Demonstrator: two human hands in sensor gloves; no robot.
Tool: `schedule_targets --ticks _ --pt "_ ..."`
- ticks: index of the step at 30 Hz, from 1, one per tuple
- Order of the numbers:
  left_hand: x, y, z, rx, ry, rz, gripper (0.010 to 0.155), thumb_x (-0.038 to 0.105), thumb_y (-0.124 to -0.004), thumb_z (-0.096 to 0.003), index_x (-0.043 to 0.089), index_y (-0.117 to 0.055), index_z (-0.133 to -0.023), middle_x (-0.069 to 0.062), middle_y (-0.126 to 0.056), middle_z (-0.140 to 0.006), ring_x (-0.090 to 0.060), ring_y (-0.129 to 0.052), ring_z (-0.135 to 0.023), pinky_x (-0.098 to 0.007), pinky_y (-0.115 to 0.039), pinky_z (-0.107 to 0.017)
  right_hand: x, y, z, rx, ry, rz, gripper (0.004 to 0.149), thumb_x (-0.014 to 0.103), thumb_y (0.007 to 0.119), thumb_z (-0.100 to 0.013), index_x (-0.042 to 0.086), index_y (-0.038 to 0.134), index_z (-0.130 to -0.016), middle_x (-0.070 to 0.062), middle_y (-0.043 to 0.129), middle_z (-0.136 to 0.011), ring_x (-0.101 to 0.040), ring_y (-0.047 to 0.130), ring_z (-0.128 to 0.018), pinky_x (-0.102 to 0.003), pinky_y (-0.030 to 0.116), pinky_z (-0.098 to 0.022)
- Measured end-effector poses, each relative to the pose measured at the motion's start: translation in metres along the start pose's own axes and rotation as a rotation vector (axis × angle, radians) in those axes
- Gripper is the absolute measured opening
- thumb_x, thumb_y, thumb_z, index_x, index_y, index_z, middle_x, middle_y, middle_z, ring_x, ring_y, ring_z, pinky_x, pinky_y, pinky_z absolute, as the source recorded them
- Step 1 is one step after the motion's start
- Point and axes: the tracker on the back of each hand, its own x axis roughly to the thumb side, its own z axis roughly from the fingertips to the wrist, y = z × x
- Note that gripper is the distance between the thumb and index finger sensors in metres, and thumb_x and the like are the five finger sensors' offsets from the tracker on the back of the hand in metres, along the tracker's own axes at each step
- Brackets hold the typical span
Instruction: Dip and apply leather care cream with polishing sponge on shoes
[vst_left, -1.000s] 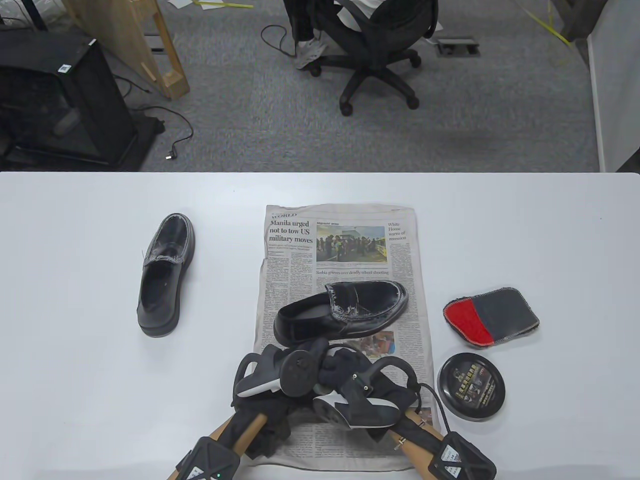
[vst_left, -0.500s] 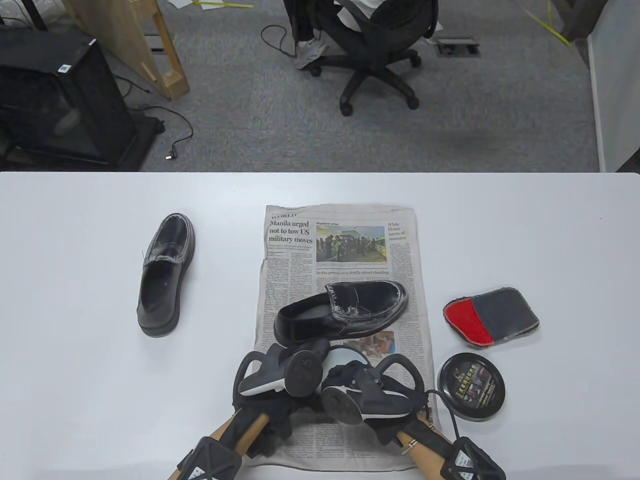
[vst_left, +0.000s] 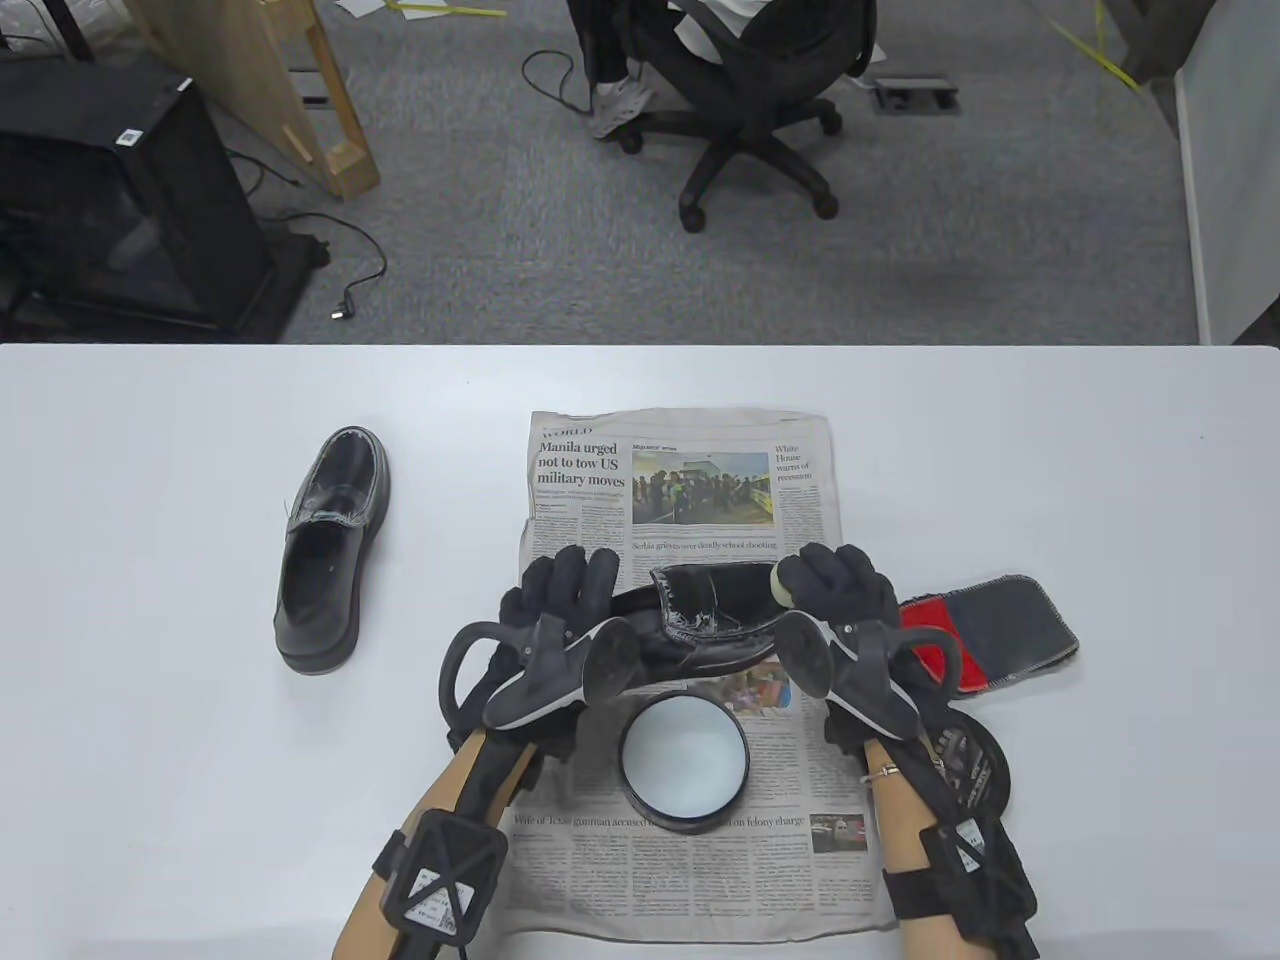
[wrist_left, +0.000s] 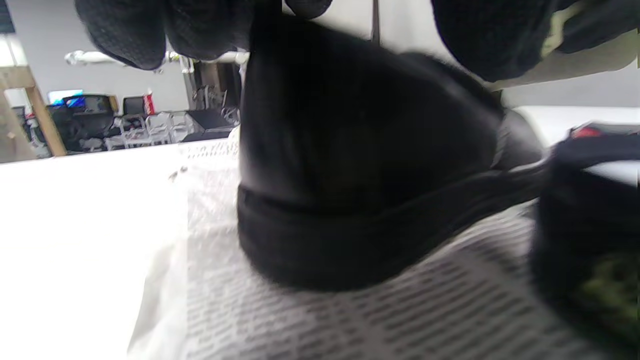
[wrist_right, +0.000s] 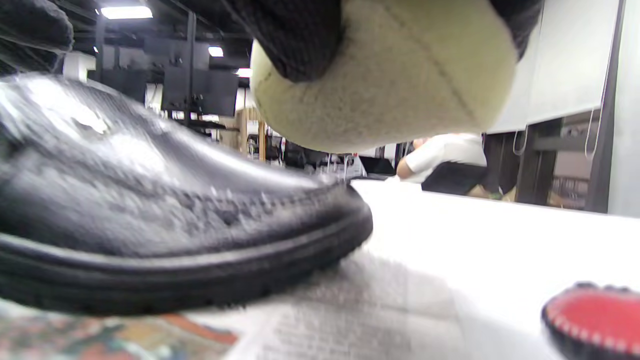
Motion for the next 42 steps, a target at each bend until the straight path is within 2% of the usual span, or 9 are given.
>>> schedule_targets --ticks 3,4,6,11,19,23,30,35,42 --pt "-0.004 -0.015 -0.011 -0.063 0.018 -0.026 0.1 0.066 -0.08 -0.0374 0.022 -0.042 -0.119 -0.014 -0.062 -0.122 -0.042 -0.072 -0.105 -0.063 -0.068 -0.074 0.011 0.013 -0.01 0.056 -0.048 0.001 0.044 0.031 0.071 -0.056 0.038 0.06 -0.099 0.006 0.063 -0.113 -0.035 0.061 -0.107 -0.052 0.064 -0.075" --pt "-0.005 -0.016 -0.011 -0.018 0.019 -0.027 0.098 0.065 -0.082 -0.0339 0.026 -0.048 -0.116 -0.007 -0.07 -0.118 -0.036 -0.08 -0.101 -0.058 -0.073 -0.072 0.015 0.016 -0.012 0.065 -0.061 0.027 0.043 0.03 0.071 -0.056 0.039 0.061 -0.097 0.006 0.063 -0.112 -0.034 0.061 -0.107 -0.052 0.064 -0.075" --pt "-0.006 -0.017 -0.014 -0.042 0.015 -0.009 0.094 0.063 -0.085 -0.0321 0.029 -0.052 -0.113 -0.002 -0.078 -0.112 -0.029 -0.088 -0.095 -0.052 -0.079 -0.069 0.021 0.021 -0.015 0.046 -0.067 0.14 0.04 0.028 0.072 -0.056 0.042 0.061 -0.092 0.009 0.064 -0.11 -0.028 0.067 -0.103 -0.046 0.068 -0.075" --pt "-0.008 -0.021 -0.013 -0.006 0.04 -0.008 0.091 0.063 -0.084 -0.0309 0.03 -0.056 -0.111 -0.001 -0.083 -0.106 -0.027 -0.09 -0.089 -0.046 -0.082 -0.065 0.01 0.024 -0.019 0.037 -0.028 0.185 0.037 0.027 0.074 -0.053 0.044 0.065 -0.085 0.012 0.07 -0.105 -0.02 0.08 -0.092 -0.031 0.078 -0.07" --pt "-0.004 -0.019 -0.015 -0.032 0.025 -0.026 0.085 0.06 -0.084 -0.0318 0.033 -0.059 -0.108 0.002 -0.081 -0.108 -0.027 -0.087 -0.093 -0.048 -0.079 -0.07 0.021 0.017 0.014 -0.013 -0.185 0.194 0.038 0.026 0.074 -0.054 0.041 0.066 -0.088 0.008 0.07 -0.106 -0.023 0.079 -0.095 -0.035 0.077 -0.072" --pt "-0.006 -0.019 -0.017 -0.064 0.013 0.01 0.083 0.059 -0.084 -0.0327 0.035 -0.058 -0.108 0.004 -0.078 -0.111 -0.024 -0.084 -0.098 -0.049 -0.077 -0.073 0.038 0.015 -0.005 -0.022 -0.163 0.183 0.038 0.026 0.073 -0.054 0.043 0.066 -0.088 0.013 0.069 -0.106 -0.025 0.071 -0.103 -0.047 0.068 -0.073" --pt "-0.012 -0.023 -0.015 -0.034 0.033 0.05 0.085 0.061 -0.084 -0.0315 0.035 -0.058 -0.108 0.005 -0.08 -0.109 -0.022 -0.086 -0.094 -0.045 -0.08 -0.069 0.016 0.026 -0.037 0.074 0.015 0.2 0.038 0.026 0.073 -0.054 0.043 0.064 -0.087 0.012 0.071 -0.104 -0.02 0.085 -0.094 -0.038 0.079 -0.068" --pt "-0.011 -0.023 -0.015 -0.035 0.038 0.05 0.085 0.061 -0.084 -0.0313 0.034 -0.059 -0.108 0.003 -0.082 -0.107 -0.023 -0.087 -0.093 -0.043 -0.081 -0.067 0.003 0.022 -0.014 0.096 -0.037 0.171 0.04 0.024 0.074 -0.054 0.035 0.064 -0.091 0.002 0.072 -0.105 -0.023 0.09 -0.089 -0.034 0.086 -0.063" --pt "-0.009 -0.022 -0.018 -0.062 0.018 0.043 0.082 0.059 -0.084 -0.0322 0.036 -0.059 -0.107 0.005 -0.079 -0.11 -0.023 -0.085 -0.097 -0.046 -0.078 -0.072 0.032 0.012 0.013 0.02 -0.199 0.209 0.041 0.025 0.074 -0.055 0.033 0.066 -0.094 -0.001 0.072 -0.106 -0.03 0.085 -0.092 -0.039 0.081 -0.066"
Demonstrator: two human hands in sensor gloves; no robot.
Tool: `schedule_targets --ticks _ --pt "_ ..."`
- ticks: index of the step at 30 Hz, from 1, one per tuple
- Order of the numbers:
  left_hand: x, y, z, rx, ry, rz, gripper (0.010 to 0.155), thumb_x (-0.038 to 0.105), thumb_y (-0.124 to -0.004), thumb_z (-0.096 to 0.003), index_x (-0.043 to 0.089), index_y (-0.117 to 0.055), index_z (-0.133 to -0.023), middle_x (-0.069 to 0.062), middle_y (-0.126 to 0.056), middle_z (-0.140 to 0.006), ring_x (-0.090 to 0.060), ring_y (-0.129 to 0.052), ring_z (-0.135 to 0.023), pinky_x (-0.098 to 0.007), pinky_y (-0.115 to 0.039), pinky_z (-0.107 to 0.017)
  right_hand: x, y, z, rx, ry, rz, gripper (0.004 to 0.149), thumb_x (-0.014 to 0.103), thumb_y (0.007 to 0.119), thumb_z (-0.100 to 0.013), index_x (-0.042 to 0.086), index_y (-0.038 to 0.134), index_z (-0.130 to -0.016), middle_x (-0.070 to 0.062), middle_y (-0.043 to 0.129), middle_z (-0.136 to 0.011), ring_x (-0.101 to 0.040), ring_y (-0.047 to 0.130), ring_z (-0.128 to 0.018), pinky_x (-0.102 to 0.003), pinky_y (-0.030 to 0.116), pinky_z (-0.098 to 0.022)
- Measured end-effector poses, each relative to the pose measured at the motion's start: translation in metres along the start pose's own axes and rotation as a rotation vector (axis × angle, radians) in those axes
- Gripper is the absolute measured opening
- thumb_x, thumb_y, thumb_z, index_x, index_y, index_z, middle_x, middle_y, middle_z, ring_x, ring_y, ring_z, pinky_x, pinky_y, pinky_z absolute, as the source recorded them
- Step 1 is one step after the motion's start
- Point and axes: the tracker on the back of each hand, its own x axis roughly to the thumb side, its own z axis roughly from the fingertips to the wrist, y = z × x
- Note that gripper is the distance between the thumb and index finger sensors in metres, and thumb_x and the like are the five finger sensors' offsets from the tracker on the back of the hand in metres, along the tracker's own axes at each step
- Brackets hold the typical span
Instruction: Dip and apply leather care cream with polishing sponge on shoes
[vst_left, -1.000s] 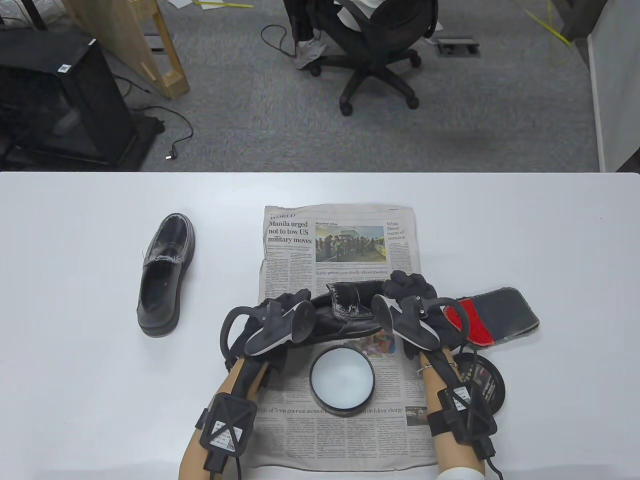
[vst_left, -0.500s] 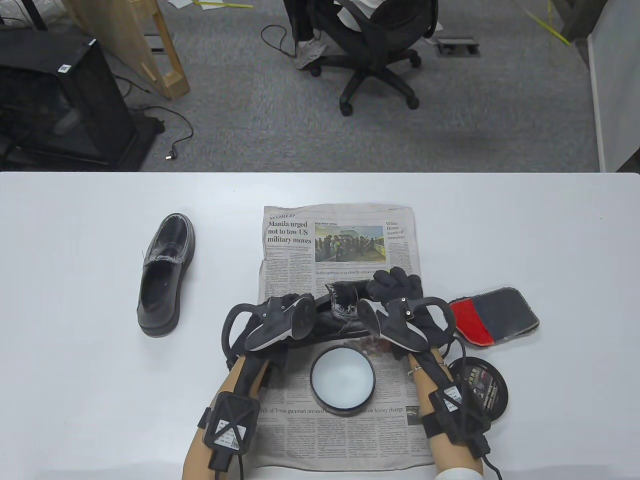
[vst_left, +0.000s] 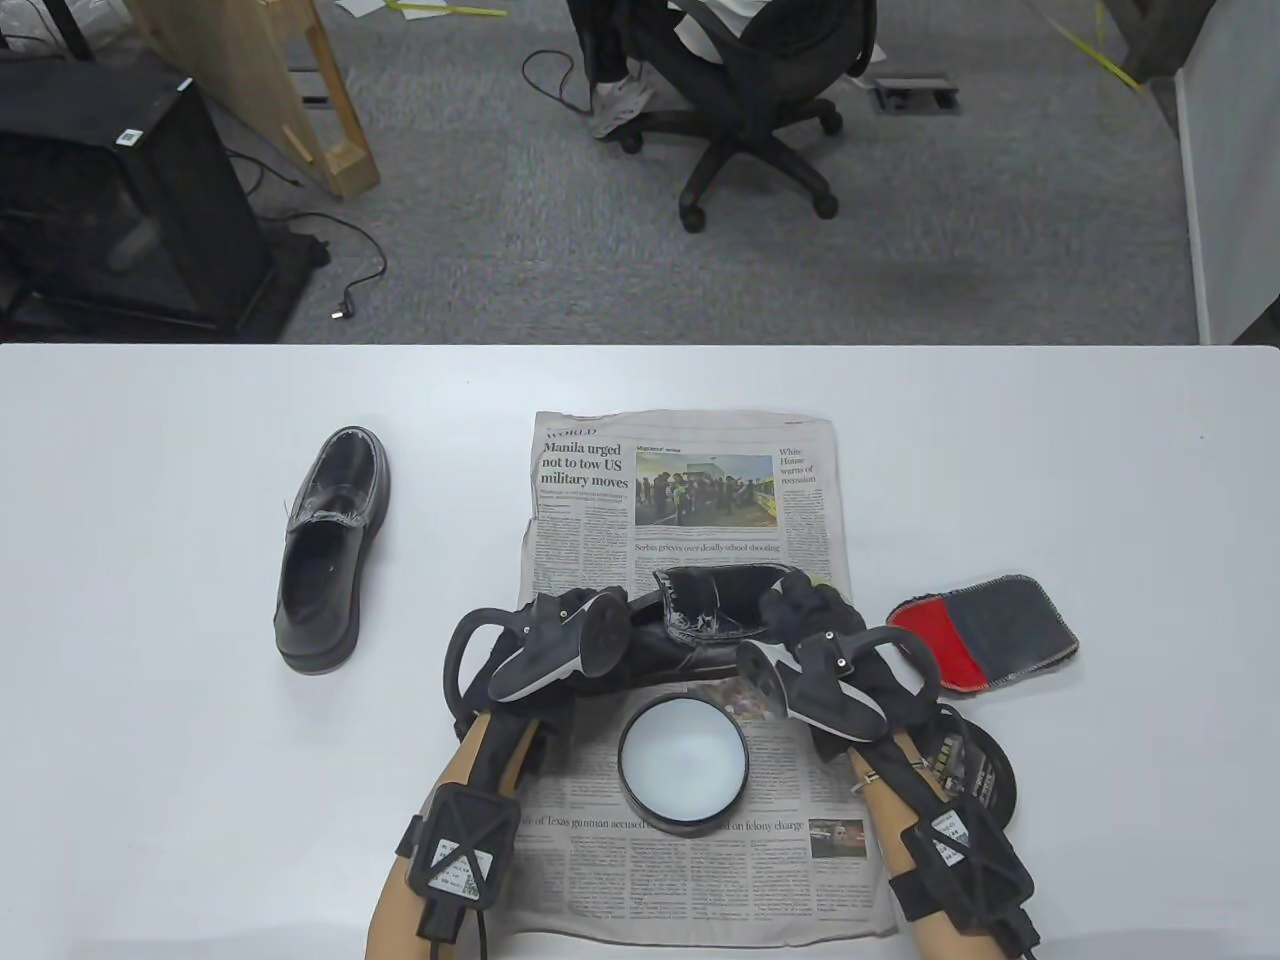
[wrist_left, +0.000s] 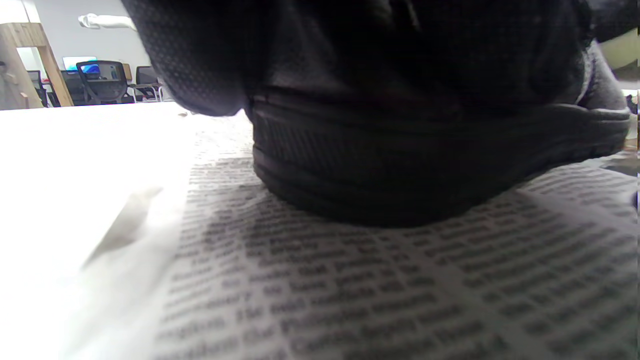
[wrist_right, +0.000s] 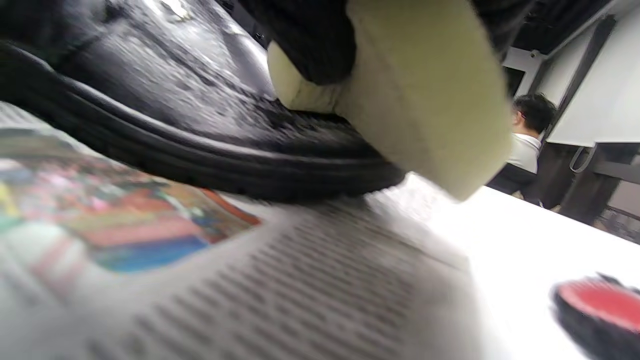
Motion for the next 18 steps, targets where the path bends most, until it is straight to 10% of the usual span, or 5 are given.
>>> schedule_targets --ticks 9,18 --pt "-0.002 -0.001 0.001 0.001 -0.006 0.01 0.086 0.06 -0.084 -0.0326 0.034 -0.057 -0.11 0.005 -0.078 -0.111 -0.023 -0.085 -0.098 -0.048 -0.078 -0.071 -0.007 0.01 -0.045 0.087 0.166 -0.099 0.044 0.027 0.069 -0.057 0.037 0.058 -0.098 0.005 0.065 -0.109 -0.026 0.072 -0.101 -0.042 0.071 -0.071" --pt "0.0 -0.001 0.002 0.015 0.012 -0.014 0.089 0.062 -0.082 -0.0331 0.028 -0.058 -0.111 -0.001 -0.083 -0.108 -0.024 -0.089 -0.093 -0.044 -0.083 -0.067 -0.019 0.01 -0.007 0.108 0.105 0.028 0.05 0.029 0.07 -0.057 0.02 0.055 -0.105 -0.011 0.07 -0.105 -0.031 0.085 -0.091 -0.036 0.082 -0.061"
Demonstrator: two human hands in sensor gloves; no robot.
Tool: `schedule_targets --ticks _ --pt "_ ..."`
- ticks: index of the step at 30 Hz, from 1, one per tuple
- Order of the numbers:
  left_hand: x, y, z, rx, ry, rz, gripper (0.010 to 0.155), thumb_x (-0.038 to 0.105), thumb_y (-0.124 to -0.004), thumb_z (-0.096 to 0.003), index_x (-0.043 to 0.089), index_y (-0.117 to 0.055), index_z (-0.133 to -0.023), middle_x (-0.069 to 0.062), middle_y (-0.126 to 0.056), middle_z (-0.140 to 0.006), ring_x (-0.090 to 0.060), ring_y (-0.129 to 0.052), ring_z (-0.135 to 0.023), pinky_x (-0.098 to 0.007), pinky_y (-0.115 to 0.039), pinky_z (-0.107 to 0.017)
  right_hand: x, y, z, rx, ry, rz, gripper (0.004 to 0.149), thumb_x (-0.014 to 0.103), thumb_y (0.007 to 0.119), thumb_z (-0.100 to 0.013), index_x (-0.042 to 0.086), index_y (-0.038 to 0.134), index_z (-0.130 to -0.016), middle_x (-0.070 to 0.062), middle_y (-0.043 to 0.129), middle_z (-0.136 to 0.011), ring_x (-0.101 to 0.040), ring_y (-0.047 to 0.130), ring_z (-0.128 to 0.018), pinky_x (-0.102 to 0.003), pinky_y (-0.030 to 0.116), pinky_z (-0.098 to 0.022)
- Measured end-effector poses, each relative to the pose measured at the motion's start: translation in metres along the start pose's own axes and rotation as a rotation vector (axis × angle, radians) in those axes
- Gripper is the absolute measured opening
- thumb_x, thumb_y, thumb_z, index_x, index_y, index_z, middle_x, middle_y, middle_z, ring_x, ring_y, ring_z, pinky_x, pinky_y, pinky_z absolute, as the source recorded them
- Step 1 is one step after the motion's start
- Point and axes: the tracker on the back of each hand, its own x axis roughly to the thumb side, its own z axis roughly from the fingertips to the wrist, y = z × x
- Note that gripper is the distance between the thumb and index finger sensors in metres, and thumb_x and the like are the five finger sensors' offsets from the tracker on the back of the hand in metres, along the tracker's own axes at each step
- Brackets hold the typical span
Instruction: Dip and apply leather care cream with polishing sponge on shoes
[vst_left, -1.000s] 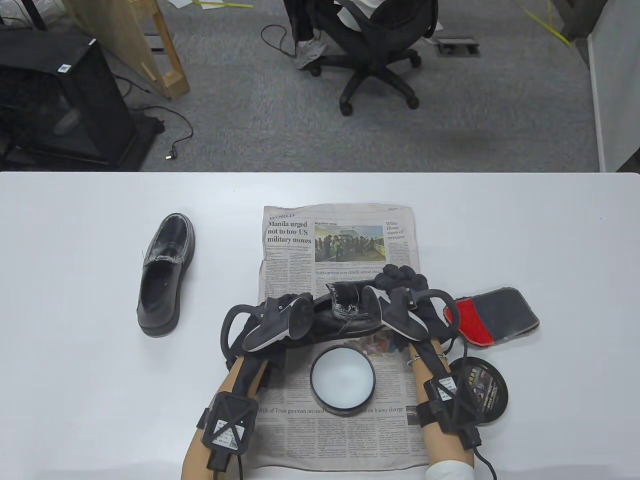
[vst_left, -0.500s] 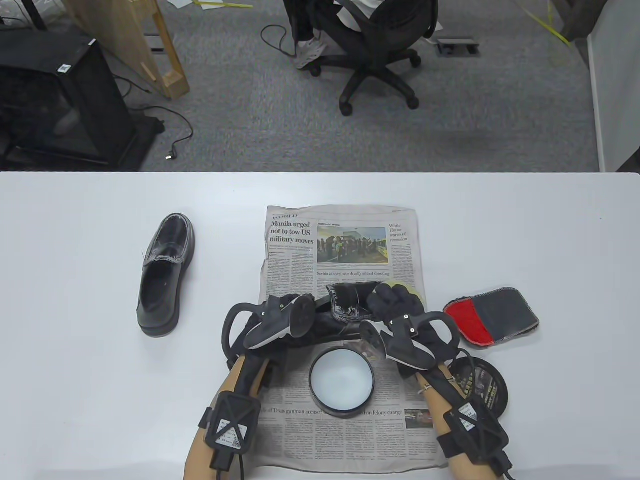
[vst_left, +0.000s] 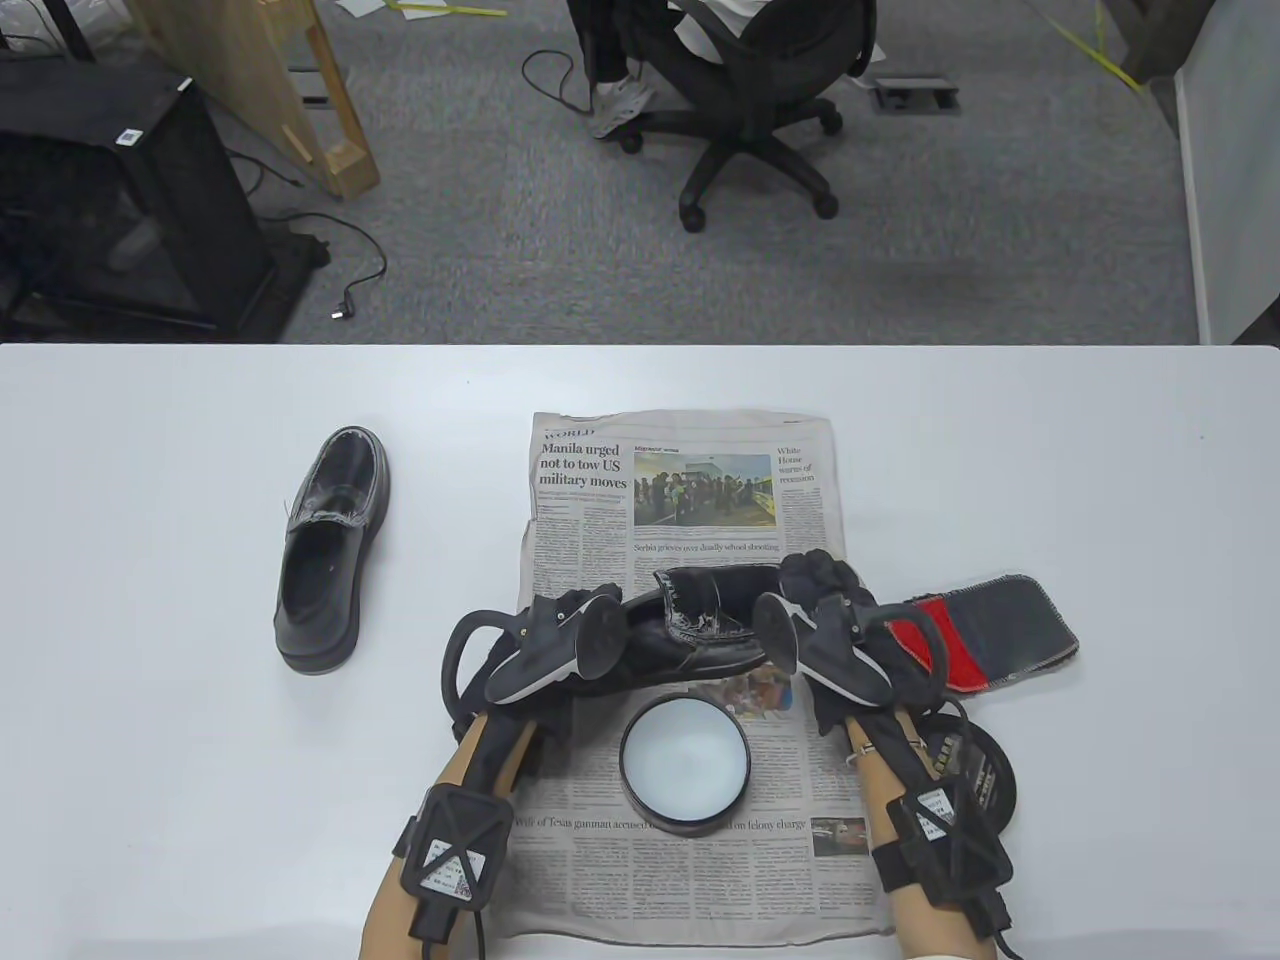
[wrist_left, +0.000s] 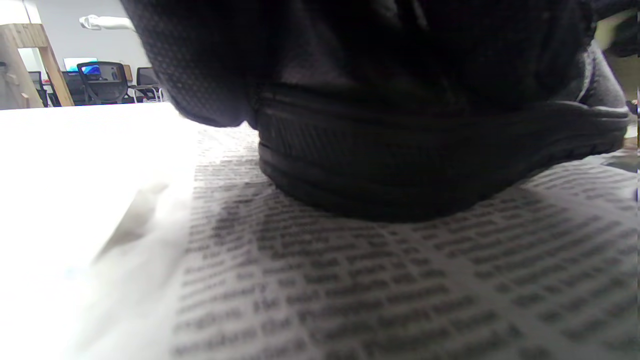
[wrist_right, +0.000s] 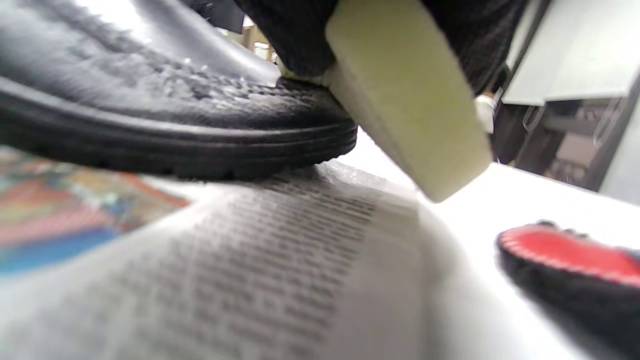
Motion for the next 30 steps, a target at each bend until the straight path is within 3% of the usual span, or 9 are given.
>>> schedule_targets --ticks 5,9,12,18,23,27,30 --pt "-0.001 -0.001 0.0 0.003 -0.008 0.028 0.088 0.062 -0.082 -0.0323 0.029 -0.06 -0.11 0.001 -0.082 -0.108 -0.024 -0.088 -0.094 -0.043 -0.082 -0.069 0.018 -0.017 0.017 -0.083 -0.097 -0.072 0.05 0.03 0.07 -0.057 0.02 0.059 -0.105 -0.011 0.074 -0.105 -0.03 0.09 -0.087 -0.034 0.085 -0.06" --pt "-0.001 -0.001 0.0 -0.003 -0.013 0.034 0.086 0.061 -0.083 -0.0322 0.03 -0.059 -0.109 0.002 -0.08 -0.11 -0.023 -0.086 -0.096 -0.044 -0.081 -0.07 0.034 -0.026 0.001 -0.102 -0.128 -0.177 0.049 0.028 0.069 -0.057 0.025 0.057 -0.105 -0.006 0.067 -0.11 -0.032 0.078 -0.098 -0.041 0.076 -0.069" --pt "-0.002 -0.002 0.0 -0.001 -0.015 0.04 0.087 0.061 -0.083 -0.0324 0.03 -0.059 -0.11 0.002 -0.08 -0.11 -0.023 -0.086 -0.097 -0.045 -0.08 -0.071 0.03 -0.02 -0.021 -0.025 -0.069 -0.292 0.049 0.028 0.067 -0.058 0.029 0.054 -0.106 -0.003 0.061 -0.113 -0.031 0.069 -0.103 -0.05 0.068 -0.072" --pt "-0.002 -0.001 0.001 0.008 0.001 0.026 0.087 0.062 -0.082 -0.0321 0.029 -0.06 -0.109 0.002 -0.082 -0.108 -0.023 -0.089 -0.093 -0.043 -0.082 -0.068 0.008 -0.006 -0.034 0.088 0.057 -0.283 0.049 0.027 0.066 -0.059 0.032 0.051 -0.105 -0.001 0.055 -0.115 -0.03 0.064 -0.105 -0.046 0.066 -0.071" --pt "-0.002 -0.001 0.001 0.013 0.014 0.016 0.086 0.063 -0.081 -0.0321 0.028 -0.062 -0.109 0.0 -0.084 -0.106 -0.023 -0.09 -0.091 -0.043 -0.084 -0.066 -0.003 0.001 -0.015 0.108 0.049 -0.172 0.051 0.025 0.067 -0.058 0.024 0.049 -0.106 -0.012 0.056 -0.112 -0.036 0.072 -0.099 -0.042 0.074 -0.067" --pt "-0.001 -0.001 0.001 0.012 0.015 0.021 0.086 0.062 -0.082 -0.0319 0.029 -0.062 -0.108 0.001 -0.084 -0.106 -0.025 -0.09 -0.091 -0.044 -0.083 -0.066 0.012 -0.004 0.01 0.065 -0.054 -0.048 0.051 0.023 0.068 -0.058 0.018 0.052 -0.106 -0.017 0.059 -0.109 -0.039 0.077 -0.095 -0.042 0.079 -0.064" --pt "-0.001 -0.001 0.001 0.011 0.007 0.025 0.085 0.061 -0.082 -0.0321 0.029 -0.062 -0.108 0.001 -0.083 -0.107 -0.026 -0.089 -0.093 -0.046 -0.081 -0.067 0.026 -0.015 0.019 0.029 -0.131 -0.066 0.05 0.023 0.068 -0.058 0.02 0.055 -0.106 -0.015 0.062 -0.11 -0.039 0.075 -0.096 -0.044 0.077 -0.066"
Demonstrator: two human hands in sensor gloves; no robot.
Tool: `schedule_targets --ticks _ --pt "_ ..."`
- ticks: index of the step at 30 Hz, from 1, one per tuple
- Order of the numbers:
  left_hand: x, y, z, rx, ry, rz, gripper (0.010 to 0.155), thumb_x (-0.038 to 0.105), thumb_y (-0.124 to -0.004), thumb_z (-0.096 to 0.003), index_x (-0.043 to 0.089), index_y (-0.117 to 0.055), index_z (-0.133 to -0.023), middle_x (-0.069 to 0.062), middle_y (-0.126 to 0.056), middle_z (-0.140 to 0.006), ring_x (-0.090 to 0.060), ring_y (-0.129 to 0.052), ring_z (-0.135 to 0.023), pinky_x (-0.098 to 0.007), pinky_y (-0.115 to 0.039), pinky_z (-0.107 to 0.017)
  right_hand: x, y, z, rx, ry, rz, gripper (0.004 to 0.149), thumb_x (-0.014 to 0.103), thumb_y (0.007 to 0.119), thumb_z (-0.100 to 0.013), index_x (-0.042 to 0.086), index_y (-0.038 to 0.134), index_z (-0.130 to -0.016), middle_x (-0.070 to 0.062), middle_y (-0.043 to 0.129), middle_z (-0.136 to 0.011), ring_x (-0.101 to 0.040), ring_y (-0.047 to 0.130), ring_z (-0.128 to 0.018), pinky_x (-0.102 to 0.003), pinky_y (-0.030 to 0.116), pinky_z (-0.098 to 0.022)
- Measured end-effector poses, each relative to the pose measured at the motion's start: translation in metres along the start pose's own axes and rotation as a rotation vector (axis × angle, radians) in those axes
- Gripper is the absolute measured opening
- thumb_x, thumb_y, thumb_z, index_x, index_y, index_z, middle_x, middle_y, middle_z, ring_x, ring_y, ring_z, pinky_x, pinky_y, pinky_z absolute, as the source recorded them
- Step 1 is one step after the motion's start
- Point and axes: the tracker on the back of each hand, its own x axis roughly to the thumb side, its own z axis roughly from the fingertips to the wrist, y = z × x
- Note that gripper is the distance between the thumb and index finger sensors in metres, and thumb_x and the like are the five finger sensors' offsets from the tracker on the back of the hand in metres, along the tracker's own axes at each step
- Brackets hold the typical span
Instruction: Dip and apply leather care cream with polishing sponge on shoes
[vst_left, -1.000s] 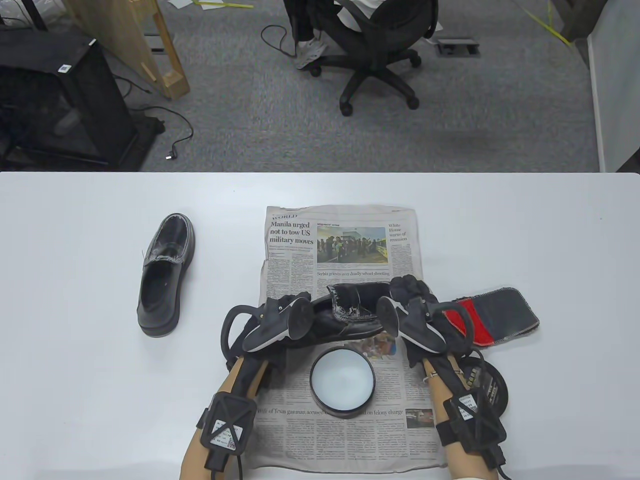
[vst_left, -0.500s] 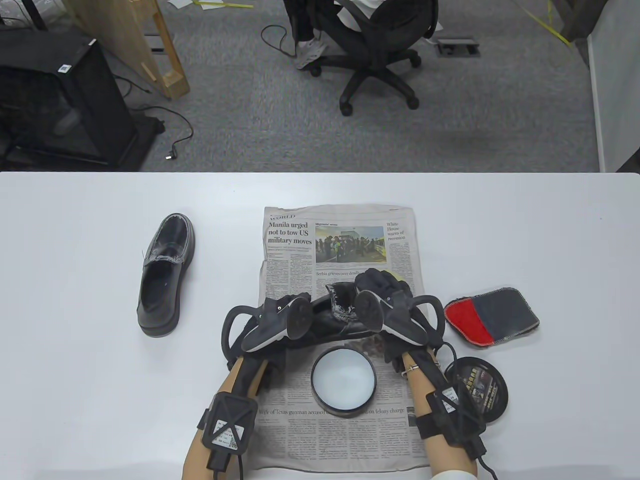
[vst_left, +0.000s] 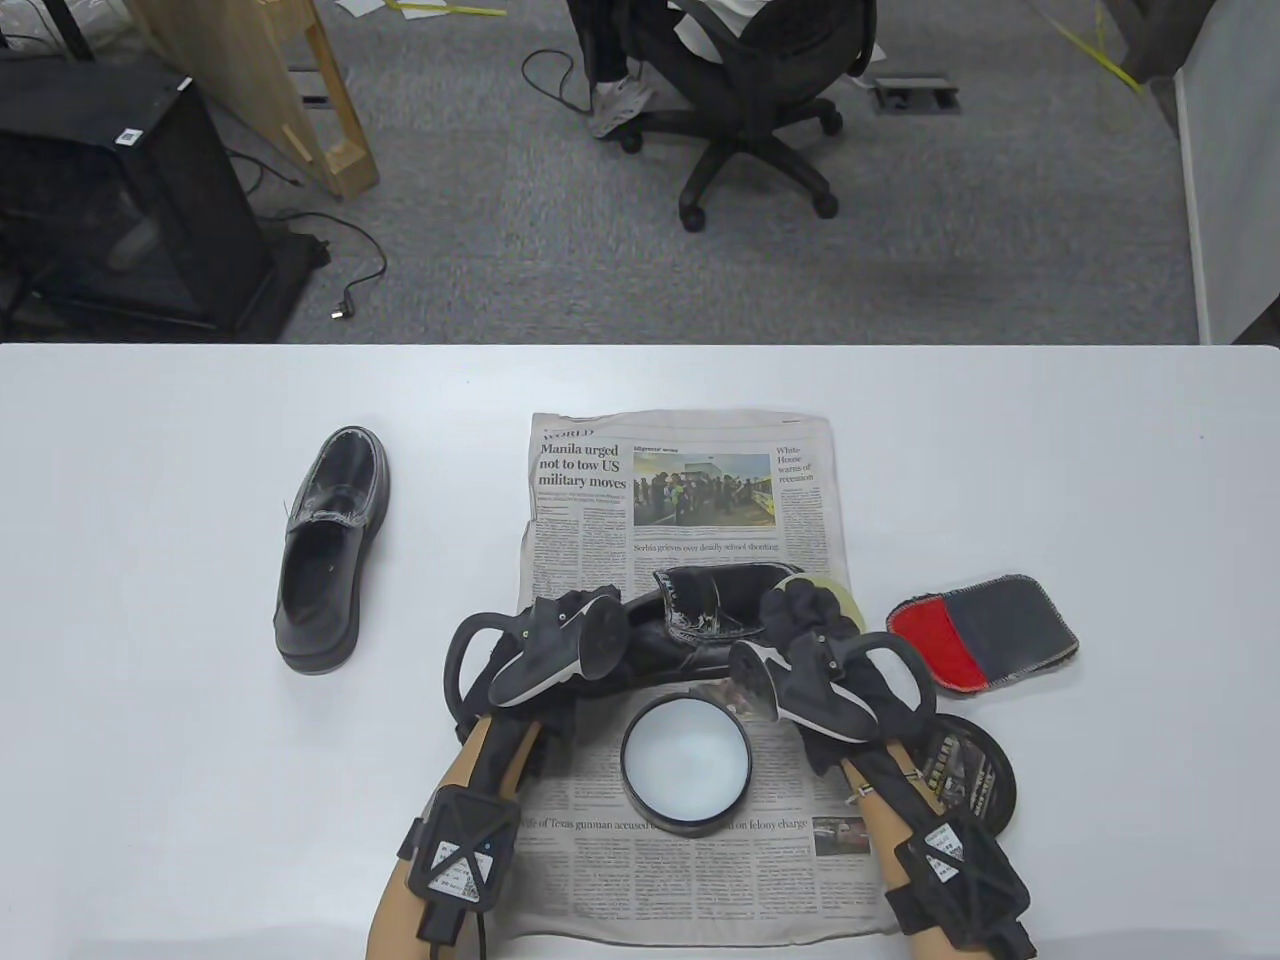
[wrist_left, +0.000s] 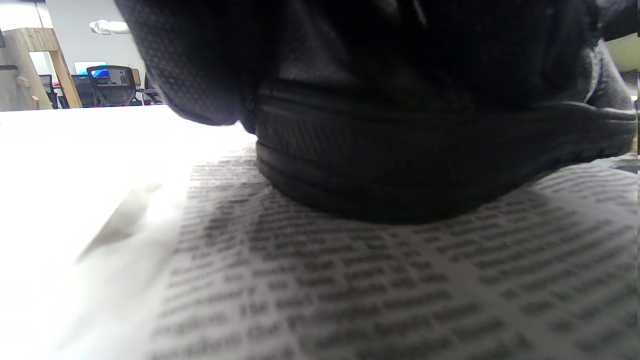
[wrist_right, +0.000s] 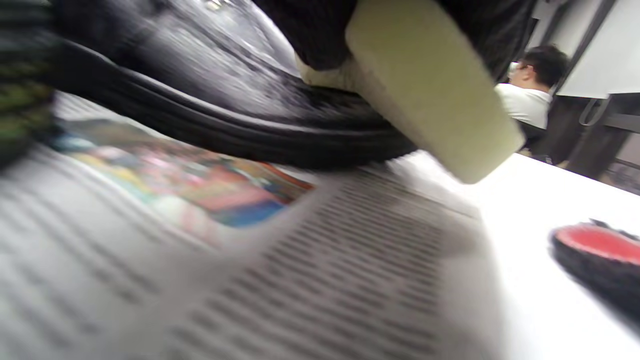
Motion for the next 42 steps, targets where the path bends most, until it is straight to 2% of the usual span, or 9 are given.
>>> schedule_targets --ticks 4,6,10,16,24,29,32,37,42 --pt "0.0 0.0 -0.001 -0.009 -0.009 0.002 0.085 0.061 -0.082 -0.0323 0.031 -0.061 -0.109 0.002 -0.081 -0.109 -0.025 -0.087 -0.095 -0.048 -0.079 -0.07 0.009 -0.012 -0.017 -0.057 -0.008 -0.132 0.049 0.024 0.066 -0.06 0.026 0.053 -0.107 -0.006 0.058 -0.114 -0.037 0.068 -0.103 -0.051 0.067 -0.072" --pt "-0.001 -0.001 0.0 -0.008 -0.011 0.011 0.085 0.061 -0.082 -0.0325 0.031 -0.06 -0.109 0.002 -0.081 -0.109 -0.025 -0.087 -0.095 -0.048 -0.078 -0.07 0.006 -0.01 -0.033 -0.014 0.032 -0.175 0.049 0.024 0.065 -0.06 0.028 0.051 -0.107 -0.003 0.055 -0.116 -0.036 0.064 -0.106 -0.054 0.063 -0.072" --pt "-0.002 -0.001 0.0 -0.005 -0.01 0.016 0.086 0.062 -0.082 -0.0325 0.03 -0.06 -0.109 0.002 -0.081 -0.109 -0.025 -0.088 -0.094 -0.047 -0.079 -0.069 -0.011 0.001 -0.055 0.066 0.175 -0.205 0.05 0.024 0.063 -0.06 0.03 0.048 -0.108 -0.002 0.053 -0.116 -0.033 0.059 -0.107 -0.053 0.06 -0.073" --pt "-0.001 -0.001 0.001 0.005 0.004 0.004 0.087 0.063 -0.081 -0.0323 0.028 -0.061 -0.109 0.0 -0.084 -0.106 -0.025 -0.09 -0.091 -0.045 -0.081 -0.067 -0.033 0.013 -0.042 0.107 0.237 -0.115 0.052 0.023 0.065 -0.059 0.025 0.046 -0.108 -0.01 0.053 -0.113 -0.036 0.069 -0.101 -0.043 0.071 -0.069" --pt "-0.001 -0.001 0.0 -0.005 -0.009 0.008 0.086 0.062 -0.082 -0.0318 0.03 -0.061 -0.109 0.001 -0.083 -0.107 -0.025 -0.088 -0.093 -0.046 -0.08 -0.069 -0.008 0.004 -0.002 0.004 0.055 0.037 0.051 0.022 0.068 -0.058 0.019 0.053 -0.107 -0.017 0.061 -0.11 -0.038 0.081 -0.094 -0.04 0.081 -0.065" --pt "-0.001 -0.001 0.0 -0.015 -0.019 0.006 0.084 0.061 -0.082 -0.0318 0.032 -0.061 -0.108 0.003 -0.081 -0.109 -0.023 -0.086 -0.096 -0.047 -0.078 -0.071 0.006 -0.009 -0.012 -0.059 0.019 -0.07 0.049 0.022 0.067 -0.059 0.028 0.054 -0.106 -0.004 0.059 -0.114 -0.037 0.07 -0.102 -0.048 0.07 -0.072" --pt "-0.001 -0.001 0.0 -0.015 -0.024 0.017 0.084 0.061 -0.082 -0.032 0.032 -0.061 -0.108 0.003 -0.08 -0.109 -0.023 -0.086 -0.096 -0.047 -0.078 -0.071 0.003 -0.008 -0.036 -0.018 0.08 -0.153 0.048 0.023 0.065 -0.06 0.031 0.053 -0.105 0.0 0.057 -0.115 -0.035 0.065 -0.105 -0.056 0.064 -0.072" --pt "-0.002 -0.001 0.001 0.001 -0.014 0.017 0.085 0.062 -0.082 -0.032 0.031 -0.061 -0.108 0.003 -0.083 -0.108 -0.024 -0.089 -0.093 -0.045 -0.08 -0.069 -0.017 0.003 -0.054 0.051 0.225 -0.214 0.048 0.023 0.064 -0.06 0.032 0.051 -0.106 -0.001 0.056 -0.115 -0.034 0.063 -0.105 -0.051 0.064 -0.072" --pt "-0.001 -0.001 0.001 0.007 -0.003 0.005 0.085 0.063 -0.081 -0.032 0.03 -0.063 -0.108 0.0 -0.085 -0.106 -0.025 -0.09 -0.09 -0.045 -0.081 -0.067 -0.029 0.01 -0.04 0.069 0.238 -0.106 0.05 0.023 0.065 -0.059 0.027 0.049 -0.107 -0.009 0.055 -0.113 -0.037 0.07 -0.1 -0.044 0.072 -0.069"
